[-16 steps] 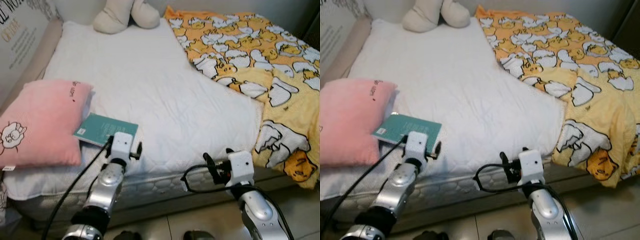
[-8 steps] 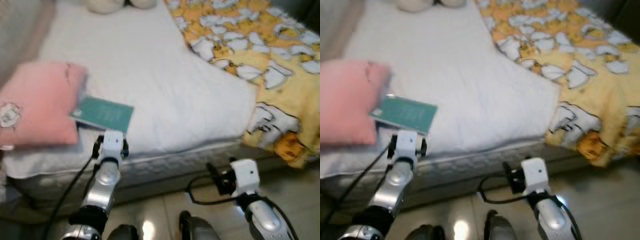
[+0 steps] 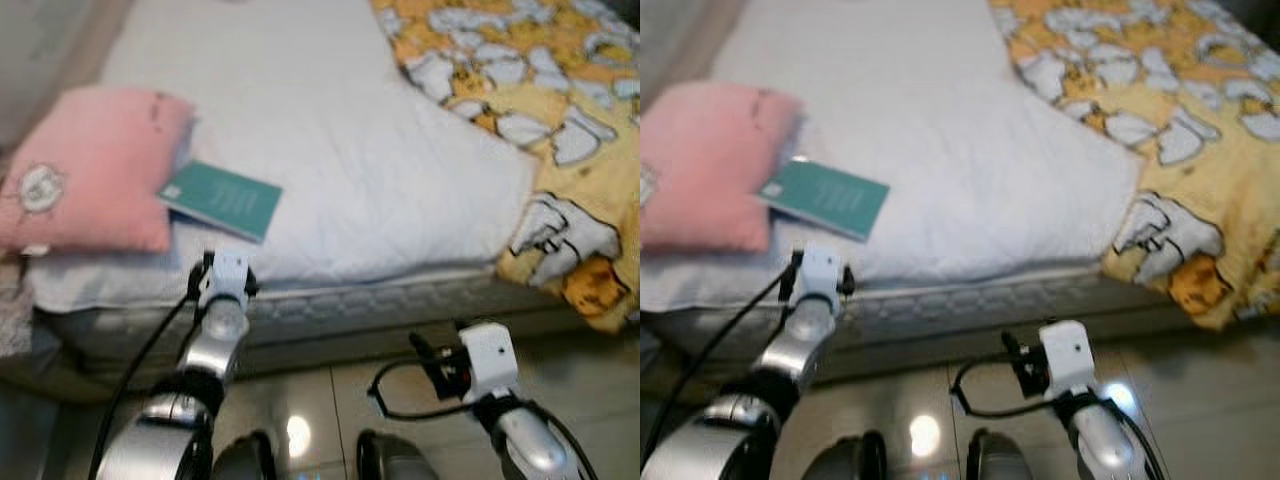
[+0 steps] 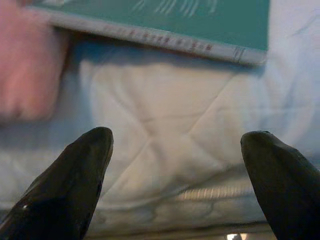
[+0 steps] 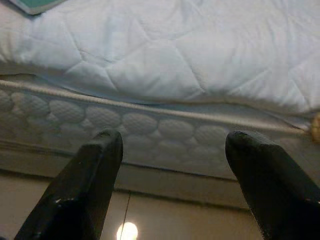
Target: Clean up the room
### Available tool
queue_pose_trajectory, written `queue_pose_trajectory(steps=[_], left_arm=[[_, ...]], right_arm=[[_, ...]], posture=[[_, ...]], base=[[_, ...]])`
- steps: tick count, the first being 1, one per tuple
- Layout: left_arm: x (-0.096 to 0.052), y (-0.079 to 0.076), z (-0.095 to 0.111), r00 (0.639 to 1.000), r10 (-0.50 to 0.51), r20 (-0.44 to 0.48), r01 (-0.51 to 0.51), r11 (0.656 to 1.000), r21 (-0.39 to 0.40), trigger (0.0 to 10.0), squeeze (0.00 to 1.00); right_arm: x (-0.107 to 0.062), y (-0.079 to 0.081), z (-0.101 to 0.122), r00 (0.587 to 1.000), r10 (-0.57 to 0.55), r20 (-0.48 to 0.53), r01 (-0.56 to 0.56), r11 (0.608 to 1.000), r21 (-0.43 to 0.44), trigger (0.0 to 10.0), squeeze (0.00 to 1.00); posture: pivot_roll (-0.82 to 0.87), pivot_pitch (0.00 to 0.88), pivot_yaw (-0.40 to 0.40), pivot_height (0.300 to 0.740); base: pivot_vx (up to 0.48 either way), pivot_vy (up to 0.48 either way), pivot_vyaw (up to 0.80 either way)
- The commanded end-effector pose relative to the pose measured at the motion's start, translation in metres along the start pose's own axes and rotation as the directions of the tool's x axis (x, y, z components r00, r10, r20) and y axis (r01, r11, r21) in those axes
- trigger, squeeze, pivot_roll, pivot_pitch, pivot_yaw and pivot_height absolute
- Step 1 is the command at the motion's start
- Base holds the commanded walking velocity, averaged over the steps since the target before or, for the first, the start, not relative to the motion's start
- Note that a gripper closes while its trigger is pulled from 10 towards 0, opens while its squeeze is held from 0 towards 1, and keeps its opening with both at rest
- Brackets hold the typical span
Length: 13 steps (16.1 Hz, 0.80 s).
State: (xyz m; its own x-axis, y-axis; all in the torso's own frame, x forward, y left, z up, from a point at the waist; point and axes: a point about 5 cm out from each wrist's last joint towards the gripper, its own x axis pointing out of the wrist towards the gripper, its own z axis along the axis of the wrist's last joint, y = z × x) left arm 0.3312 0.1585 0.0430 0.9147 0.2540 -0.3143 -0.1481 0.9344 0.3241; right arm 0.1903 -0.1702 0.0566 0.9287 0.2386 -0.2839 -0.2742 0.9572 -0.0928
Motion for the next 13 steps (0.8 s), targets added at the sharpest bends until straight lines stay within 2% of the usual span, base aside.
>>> queue_pose_trajectory(steps=[1, 2, 3, 4, 6, 7, 8, 10, 13], left_arm=[[0.002, 0.002, 0.001, 1.0, -0.008, -0.004, 0.008, 0.999, -0.037, 10.0, 0.0], [0.0, -0.002, 0.005, 0.998, -0.052, 0.037, 0.054, 0.996, -0.065, 10.0, 0.0], [-0.013, -0.016, 0.005, 0.98, -0.154, 0.13, 0.164, 0.984, -0.072, 10.0, 0.0], [-0.028, -0.022, 0.003, 0.959, -0.203, 0.2, 0.219, 0.974, -0.062, 10.0, 0.0], [-0.06, -0.024, -0.008, 0.94, -0.232, 0.251, 0.253, 0.966, -0.057, 10.0, 0.0], [-0.065, -0.025, -0.01, 0.938, -0.242, 0.249, 0.263, 0.963, -0.056, 10.0, 0.0], [-0.066, -0.026, -0.012, 0.937, -0.243, 0.249, 0.264, 0.963, -0.051, 10.0, 0.0], [-0.052, -0.025, -0.014, 0.951, -0.216, 0.223, 0.232, 0.972, -0.048, 10.0, 0.0], [-0.025, -0.018, 0.005, 0.966, -0.193, 0.171, 0.198, 0.98, -0.012, 10.0, 0.0]], right_arm=[[-0.005, -0.001, 0.0, 1.0, -0.001, -0.007, 0.001, 1.0, -0.011, 10.0, 0.0], [-0.008, -0.001, 0.005, 1.0, -0.013, 0.012, 0.013, 1.0, -0.008, 10.0, 0.0], [-0.013, 0.0, 0.017, 0.997, -0.045, 0.057, 0.046, 0.999, -0.02, 10.0, 0.0], [-0.018, 0.002, 0.022, 0.994, -0.064, 0.083, 0.066, 0.998, -0.024, 10.0, 0.0], [-0.026, 0.007, 0.019, 0.994, -0.069, 0.084, 0.07, 0.998, 0.001, 10.0, 0.0], [-0.025, 0.008, 0.016, 0.995, -0.067, 0.073, 0.067, 0.998, 0.007, 10.0, 0.0], [-0.023, 0.01, 0.012, 0.996, -0.064, 0.063, 0.064, 0.998, 0.012, 10.0, 0.0], [-0.012, 0.016, 0.012, 0.998, -0.031, 0.063, 0.03, 0.999, 0.017, 10.0, 0.0], [-0.013, 0.015, 0.015, 0.998, -0.031, 0.058, 0.031, 0.999, 0.015, 10.0, 0.0]], posture=[[-0.25, 0.201, 0.0, 0.74], [-0.25, 0.191, 0.008, 0.74], [-0.25, 0.186, 0.009, 0.74], [-0.23, 0.179, 0.014, 0.74], [-0.19, 0.144, 0.022, 0.74], [-0.17, 0.128, 0.02, 0.74], [-0.17, 0.123, 0.02, 0.74], [-0.15, 0.111, 0.008, 0.74], [-0.17, 0.144, -0.003, 0.74]], base=[[0.0, 0.0, 0.0], [0.0, 0.0, 0.0], [0.0, 0.0, 0.0], [0.0, 0.0, 0.0], [0.0, 0.0, 0.0], [0.0, 0.0, 0.0], [0.0, 0.0, 0.0], [0.0, 0.0, 0.0], [0.0, 0.0, 0.0]])
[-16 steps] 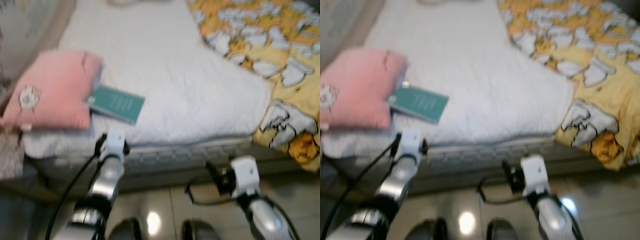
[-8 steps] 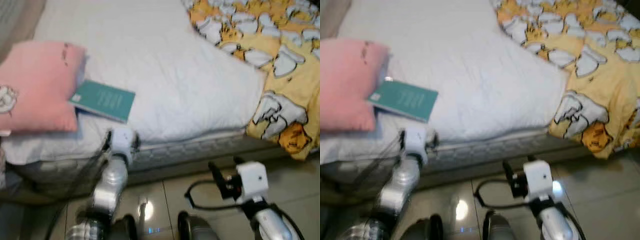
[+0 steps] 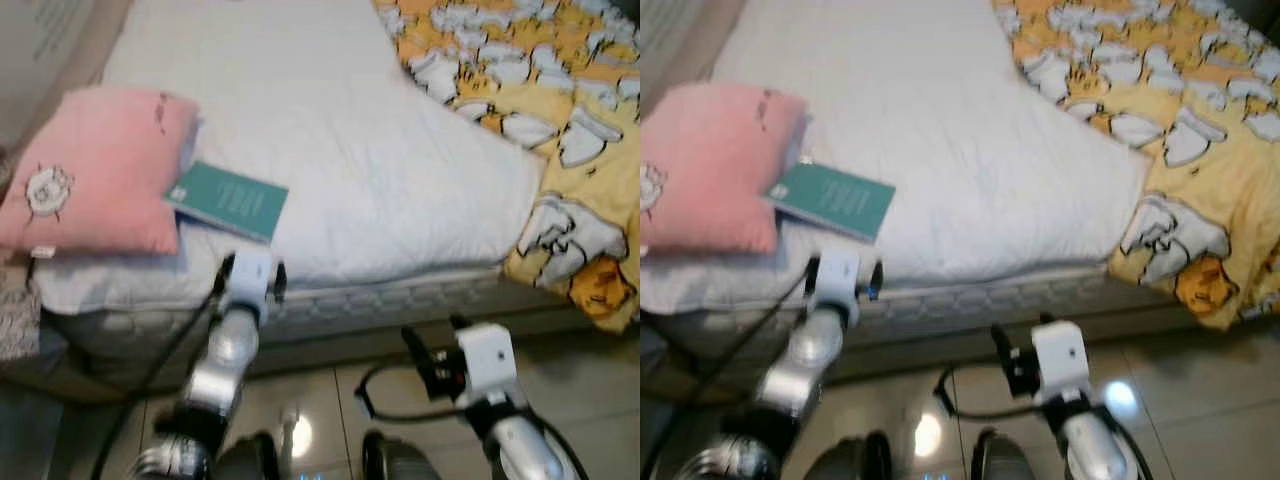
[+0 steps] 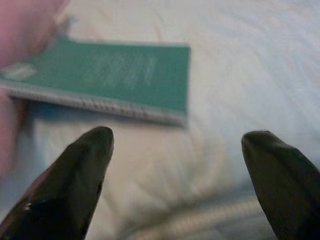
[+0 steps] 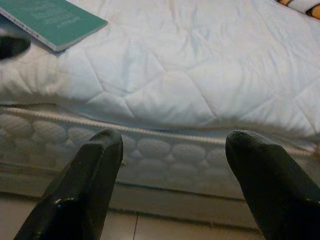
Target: Clean up the room
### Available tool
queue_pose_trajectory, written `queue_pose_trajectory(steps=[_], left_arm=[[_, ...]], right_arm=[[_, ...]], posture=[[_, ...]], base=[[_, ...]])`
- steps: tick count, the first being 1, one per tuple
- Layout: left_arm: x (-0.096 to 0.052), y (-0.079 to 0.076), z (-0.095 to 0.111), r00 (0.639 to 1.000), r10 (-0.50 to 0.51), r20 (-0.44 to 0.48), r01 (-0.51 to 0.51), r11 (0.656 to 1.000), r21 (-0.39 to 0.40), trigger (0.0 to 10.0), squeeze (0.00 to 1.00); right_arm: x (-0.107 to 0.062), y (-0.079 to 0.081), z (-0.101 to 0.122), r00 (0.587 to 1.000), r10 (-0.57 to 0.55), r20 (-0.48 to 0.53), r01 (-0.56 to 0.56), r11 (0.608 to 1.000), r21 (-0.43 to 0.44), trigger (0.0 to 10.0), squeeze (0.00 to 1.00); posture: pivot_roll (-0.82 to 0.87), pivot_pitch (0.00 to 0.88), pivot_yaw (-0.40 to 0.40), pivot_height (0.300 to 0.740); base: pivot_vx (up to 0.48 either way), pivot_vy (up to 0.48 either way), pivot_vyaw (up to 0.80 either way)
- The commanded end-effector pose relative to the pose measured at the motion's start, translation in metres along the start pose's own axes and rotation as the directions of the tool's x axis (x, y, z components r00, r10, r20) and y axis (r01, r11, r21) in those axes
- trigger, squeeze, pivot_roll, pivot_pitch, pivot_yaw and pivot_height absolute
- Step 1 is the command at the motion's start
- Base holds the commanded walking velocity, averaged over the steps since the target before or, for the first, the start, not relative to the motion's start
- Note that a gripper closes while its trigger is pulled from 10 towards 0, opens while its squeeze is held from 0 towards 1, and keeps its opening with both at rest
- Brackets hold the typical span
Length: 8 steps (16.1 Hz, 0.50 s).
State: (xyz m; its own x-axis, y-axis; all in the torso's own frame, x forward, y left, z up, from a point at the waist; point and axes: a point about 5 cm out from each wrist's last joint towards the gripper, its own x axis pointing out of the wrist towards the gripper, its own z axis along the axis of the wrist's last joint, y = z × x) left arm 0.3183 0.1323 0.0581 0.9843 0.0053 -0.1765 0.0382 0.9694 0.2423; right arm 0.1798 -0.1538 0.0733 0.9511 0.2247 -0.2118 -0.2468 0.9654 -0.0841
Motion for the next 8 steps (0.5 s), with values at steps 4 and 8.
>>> queue_pose_trajectory(steps=[4, 8], left_arm=[[0.021, 0.012, -0.004, 0.986, 0.075, -0.152, -0.078, 0.997, -0.015, 10.0, 0.0], [0.032, 0.023, 0.008, 0.979, 0.127, -0.16, -0.132, 0.991, -0.025, 10.0, 0.0]], right_arm=[[-0.032, -0.001, -0.004, 0.997, -0.031, -0.067, 0.03, 1.0, -0.002, 10.0, 0.0], [-0.052, 0.004, -0.01, 0.992, -0.039, -0.116, 0.041, 0.999, 0.016, 10.0, 0.0]], posture=[[-0.25, 0.23, -0.001, 0.74], [-0.27, 0.282, 0.0, 0.74]], base=[[0.0, 0.0, 0.0], [0.0, 0.0, 0.0]])
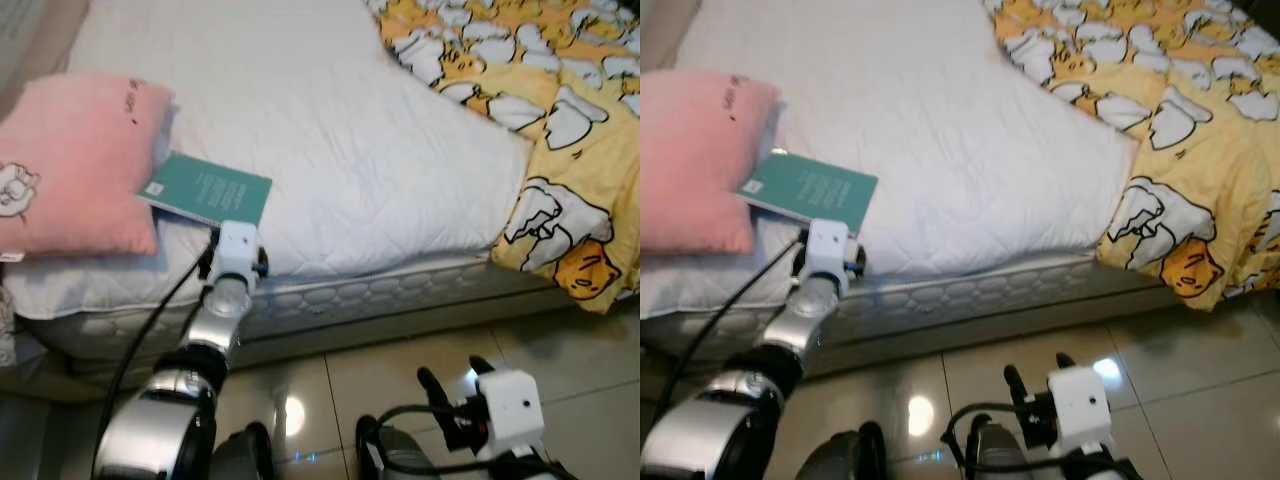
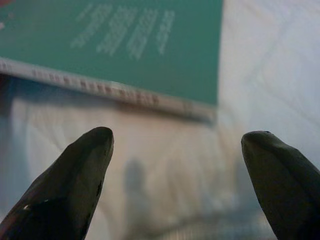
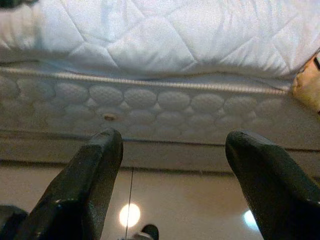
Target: Clean up the room
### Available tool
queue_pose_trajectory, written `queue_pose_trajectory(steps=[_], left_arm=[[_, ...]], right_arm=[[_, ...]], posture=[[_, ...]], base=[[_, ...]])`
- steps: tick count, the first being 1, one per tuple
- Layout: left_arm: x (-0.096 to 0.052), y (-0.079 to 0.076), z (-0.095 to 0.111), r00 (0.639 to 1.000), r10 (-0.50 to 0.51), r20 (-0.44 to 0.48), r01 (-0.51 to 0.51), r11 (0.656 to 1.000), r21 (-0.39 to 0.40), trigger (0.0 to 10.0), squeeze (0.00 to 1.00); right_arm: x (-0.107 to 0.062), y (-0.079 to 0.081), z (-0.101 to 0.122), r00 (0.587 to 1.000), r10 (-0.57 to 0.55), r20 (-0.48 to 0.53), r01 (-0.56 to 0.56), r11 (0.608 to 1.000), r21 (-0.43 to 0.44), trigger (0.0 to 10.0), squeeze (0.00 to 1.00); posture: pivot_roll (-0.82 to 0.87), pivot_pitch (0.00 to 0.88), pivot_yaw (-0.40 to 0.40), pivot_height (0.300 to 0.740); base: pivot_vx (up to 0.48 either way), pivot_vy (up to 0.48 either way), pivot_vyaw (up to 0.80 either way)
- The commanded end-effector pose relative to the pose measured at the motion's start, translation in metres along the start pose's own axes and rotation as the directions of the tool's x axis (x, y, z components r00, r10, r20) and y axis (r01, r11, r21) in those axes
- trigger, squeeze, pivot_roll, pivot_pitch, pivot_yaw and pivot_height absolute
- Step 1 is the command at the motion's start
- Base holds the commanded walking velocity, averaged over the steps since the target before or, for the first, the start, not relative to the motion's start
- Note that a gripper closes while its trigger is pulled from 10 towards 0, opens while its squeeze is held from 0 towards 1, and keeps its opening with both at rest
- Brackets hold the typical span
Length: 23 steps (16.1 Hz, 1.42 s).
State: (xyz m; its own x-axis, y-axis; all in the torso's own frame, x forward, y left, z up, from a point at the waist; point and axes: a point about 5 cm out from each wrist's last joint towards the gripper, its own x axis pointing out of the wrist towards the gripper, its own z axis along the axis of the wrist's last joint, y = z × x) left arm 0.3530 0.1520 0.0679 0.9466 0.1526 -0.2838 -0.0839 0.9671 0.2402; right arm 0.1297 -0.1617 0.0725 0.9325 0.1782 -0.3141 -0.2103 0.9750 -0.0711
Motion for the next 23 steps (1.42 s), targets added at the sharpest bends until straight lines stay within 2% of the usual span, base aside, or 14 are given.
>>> queue_pose_trajectory(steps=[1, 6, 9, 10, 12, 15, 18, 21, 23], left_arm=[[0.001, 0.001, -0.002, 1.0, 0.011, -0.019, -0.012, 1.0, -0.003, 10.0, 0.0], [0.007, 0.024, -0.002, 0.993, 0.093, -0.065, -0.092, 0.995, 0.028, 10.0, 0.0], [0.01, 0.028, 0.003, 0.993, 0.102, -0.062, -0.1, 0.995, 0.019, 10.0, 0.0], [0.012, 0.027, 0.011, 0.995, 0.093, -0.047, -0.095, 0.995, -0.026, 10.0, 0.0], [0.015, 0.022, 0.028, 0.997, 0.072, 0.002, -0.072, 0.996, -0.058, 10.0, 0.0], [0.017, 0.011, 0.054, 0.996, 0.039, 0.084, -0.034, 0.998, -0.057, 10.0, 0.0], [0.017, -0.002, 0.07, 0.992, -0.007, 0.128, 0.014, 0.999, -0.052, 10.0, 0.0], [0.015, -0.014, 0.062, 0.996, -0.039, 0.074, 0.043, 0.998, -0.051, 10.0, 0.0], [0.013, -0.017, 0.05, 0.999, -0.048, 0.019, 0.05, 0.991, -0.121, 10.0, 0.0]], right_arm=[[-0.004, 0.001, 0.001, 1.0, -0.005, -0.011, 0.005, 1.0, -0.003, 10.0, 0.0], [-0.018, 0.004, -0.001, 0.998, 0.005, -0.057, -0.005, 1.0, -0.003, 10.0, 0.0], [-0.021, 0.005, -0.003, 0.998, 0.002, -0.069, -0.002, 1.0, -0.002, 10.0, 0.0], [-0.023, 0.005, -0.002, 0.997, 0.0, -0.073, 0.0, 1.0, -0.002, 10.0, 0.0], [-0.023, 0.005, -0.002, 0.997, -0.002, -0.077, 0.002, 1.0, -0.004, 10.0, 0.0], [-0.021, 0.002, -0.002, 0.997, -0.008, -0.077, 0.007, 1.0, -0.011, 10.0, 0.0], [-0.021, 0.001, -0.003, 0.997, -0.014, -0.08, 0.013, 1.0, -0.015, 10.0, 0.0], [-0.019, 0.001, -0.004, 0.996, -0.007, -0.087, 0.005, 1.0, -0.021, 10.0, 0.0], [-0.018, 0.0, -0.005, 0.996, -0.005, -0.091, 0.003, 1.0, -0.026, 10.0, 0.0]], posture=[[-0.27, 0.285, 0.0, 0.74], [-0.28, 0.33, -0.005, 0.74], [-0.29, 0.341, -0.001, 0.74], [-0.29, 0.342, -0.002, 0.74], [-0.3, 0.345, -0.001, 0.74], [-0.3, 0.339, 0.005, 0.74], [-0.3, 0.335, 0.011, 0.74], [-0.3, 0.33, 0.011, 0.74], [-0.29, 0.324, 0.017, 0.74]], base=[[0.0, 0.0, 0.0], [0.0, 0.0, 0.0], [0.0, 0.0, 0.0], [0.0, 0.0, 0.0], [0.0, 0.0, 0.0], [0.0, 0.0, 0.0], [0.0, 0.0, 0.0], [0.0, 0.0, 0.0], [0.0, 0.0, 0.0]])
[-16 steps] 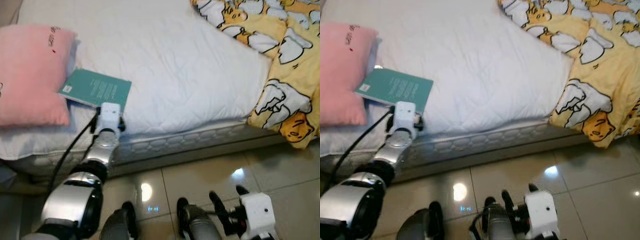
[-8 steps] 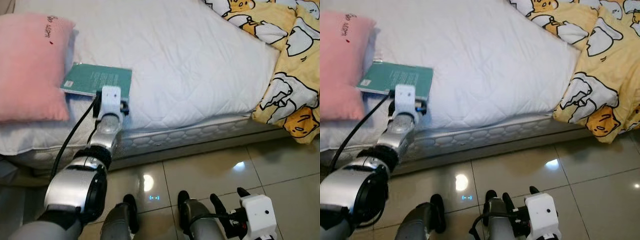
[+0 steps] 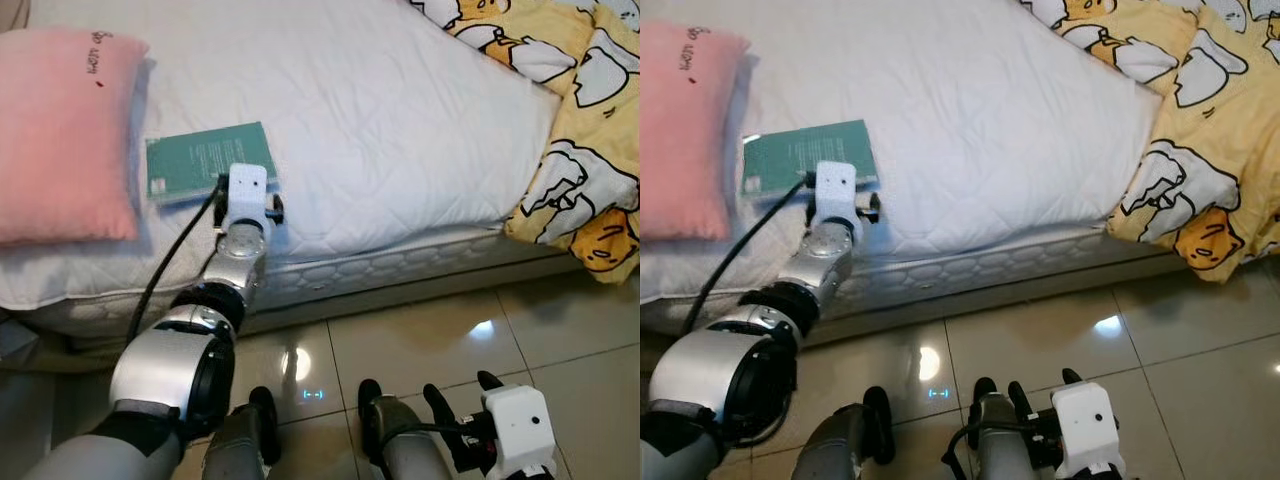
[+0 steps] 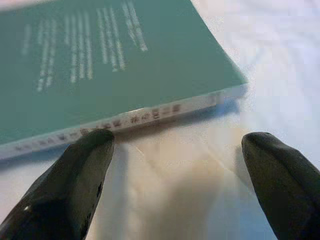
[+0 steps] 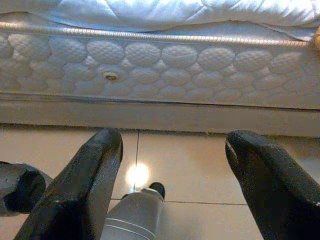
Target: Clean up the room
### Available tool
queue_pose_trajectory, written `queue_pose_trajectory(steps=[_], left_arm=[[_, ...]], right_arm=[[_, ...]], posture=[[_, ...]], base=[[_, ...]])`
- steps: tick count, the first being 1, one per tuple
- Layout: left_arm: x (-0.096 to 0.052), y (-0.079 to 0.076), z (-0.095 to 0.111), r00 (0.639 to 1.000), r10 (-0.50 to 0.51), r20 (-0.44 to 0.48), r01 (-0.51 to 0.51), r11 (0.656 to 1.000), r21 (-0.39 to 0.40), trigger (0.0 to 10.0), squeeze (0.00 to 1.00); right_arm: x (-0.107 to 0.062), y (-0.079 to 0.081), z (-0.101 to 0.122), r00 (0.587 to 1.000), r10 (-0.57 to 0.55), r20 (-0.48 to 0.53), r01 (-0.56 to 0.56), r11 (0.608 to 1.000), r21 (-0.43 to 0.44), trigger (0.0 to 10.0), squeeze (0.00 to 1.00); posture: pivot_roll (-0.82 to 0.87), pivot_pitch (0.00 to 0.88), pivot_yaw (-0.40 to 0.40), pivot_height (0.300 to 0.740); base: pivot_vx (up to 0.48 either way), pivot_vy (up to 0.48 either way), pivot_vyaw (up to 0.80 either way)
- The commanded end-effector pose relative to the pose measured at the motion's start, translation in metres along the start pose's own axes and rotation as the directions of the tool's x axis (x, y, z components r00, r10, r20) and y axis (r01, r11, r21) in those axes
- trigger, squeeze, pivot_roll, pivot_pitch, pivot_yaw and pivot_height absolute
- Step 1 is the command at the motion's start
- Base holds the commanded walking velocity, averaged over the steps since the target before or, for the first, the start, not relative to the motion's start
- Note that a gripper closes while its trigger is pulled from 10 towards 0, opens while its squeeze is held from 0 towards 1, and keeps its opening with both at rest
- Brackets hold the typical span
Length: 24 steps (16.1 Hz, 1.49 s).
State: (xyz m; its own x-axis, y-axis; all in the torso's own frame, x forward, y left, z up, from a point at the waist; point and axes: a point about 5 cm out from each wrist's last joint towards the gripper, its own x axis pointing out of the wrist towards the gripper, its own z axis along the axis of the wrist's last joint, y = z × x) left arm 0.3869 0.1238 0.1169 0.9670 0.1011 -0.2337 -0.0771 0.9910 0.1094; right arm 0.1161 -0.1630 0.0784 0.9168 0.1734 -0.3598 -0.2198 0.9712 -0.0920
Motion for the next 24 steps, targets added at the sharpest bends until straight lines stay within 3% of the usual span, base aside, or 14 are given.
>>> queue_pose_trajectory(steps=[1, 3, 7, 9, 11, 13, 15, 17, 20, 24], left_arm=[[-0.005, -0.009, -0.02, 0.997, -0.034, -0.069, 0.034, 0.999, -0.006, 10.0, 0.0], [-0.008, -0.013, -0.027, 0.996, -0.035, -0.082, 0.038, 0.999, 0.033, 10.0, 0.0], [-0.009, 0.01, -0.038, 0.999, -0.037, -0.025, 0.041, 0.976, 0.212, 10.0, 0.0], [-0.02, 0.011, -0.035, 0.977, -0.164, 0.14, 0.128, 0.964, 0.234, 10.0, 0.0], [-0.035, 0.006, -0.023, 0.939, -0.218, 0.268, 0.175, 0.969, 0.176, 10.0, 0.0], [-0.046, 0.01, -0.018, 0.917, -0.184, 0.353, 0.157, 0.982, 0.104, 10.0, 0.0], [-0.044, 0.018, -0.029, 0.945, -0.116, 0.306, 0.12, 0.993, 0.007, 10.0, 0.0], [-0.044, 0.019, -0.033, 0.953, -0.094, 0.289, 0.102, 0.995, -0.013, 10.0, 0.0], [-0.049, 0.023, -0.053, 0.98, -0.047, 0.192, 0.062, 0.995, -0.075, 10.0, 0.0], [-0.051, 0.015, -0.06, 0.977, -0.102, 0.188, 0.107, 0.994, -0.017, 10.0, 0.0]], right_arm=[[-0.001, -0.003, -0.009, 0.999, -0.002, -0.049, 0.001, 1.0, -0.009, 10.0, 0.0], [0.004, -0.002, -0.008, 0.999, 0.015, -0.045, -0.016, 1.0, -0.016, 10.0, 0.0], [0.023, -0.003, -0.006, 1.0, 0.015, -0.009, -0.015, 1.0, -0.018, 10.0, 0.0], [0.052, -0.009, 0.01, 0.996, -0.02, 0.092, 0.019, 1.0, 0.01, 10.0, 0.0], [0.081, -0.017, 0.024, 0.985, -0.067, 0.161, 0.066, 0.998, 0.011, 10.0, 0.0], [0.108, -0.026, 0.04, 0.97, -0.128, 0.205, 0.125, 0.992, 0.029, 10.0, 0.0], [0.124, -0.03, 0.052, 0.96, -0.146, 0.24, 0.135, 0.989, 0.059, 10.0, 0.0], [0.134, -0.032, 0.06, 0.952, -0.153, 0.266, 0.141, 0.988, 0.063, 10.0, 0.0], [0.151, -0.04, 0.069, 0.94, -0.176, 0.293, 0.166, 0.984, 0.061, 10.0, 0.0], [0.156, -0.04, 0.064, 0.948, -0.163, 0.272, 0.156, 0.987, 0.049, 10.0, 0.0]], posture=[[-0.29, 0.324, 0.011, 0.74], [-0.29, 0.311, 0.007, 0.74], [-0.25, 0.213, 0.034, 0.74], [-0.19, 0.121, 0.048, 0.74], [-0.12, 0.014, 0.056, 0.74], [-0.08, 0.0, 0.053, 0.74], [-0.07, 0.0, 0.047, 0.74], [-0.06, 0.0, 0.037, 0.74], [-0.06, 0.0, 0.028, 0.74], [-0.06, 0.0, 0.026, 0.74]], base=[[0.0, 0.0, 0.0], [0.0, 0.0, 0.0], [0.0, 0.0, 0.0], [0.0, 0.0, 0.0], [0.0, 0.0, 0.0], [0.0, -0.142, 0.0], [0.0, -0.463, 0.0], [0.0, -0.465, 0.0], [0.0, -0.465, 0.0], [0.0, -0.465, -0.38]])
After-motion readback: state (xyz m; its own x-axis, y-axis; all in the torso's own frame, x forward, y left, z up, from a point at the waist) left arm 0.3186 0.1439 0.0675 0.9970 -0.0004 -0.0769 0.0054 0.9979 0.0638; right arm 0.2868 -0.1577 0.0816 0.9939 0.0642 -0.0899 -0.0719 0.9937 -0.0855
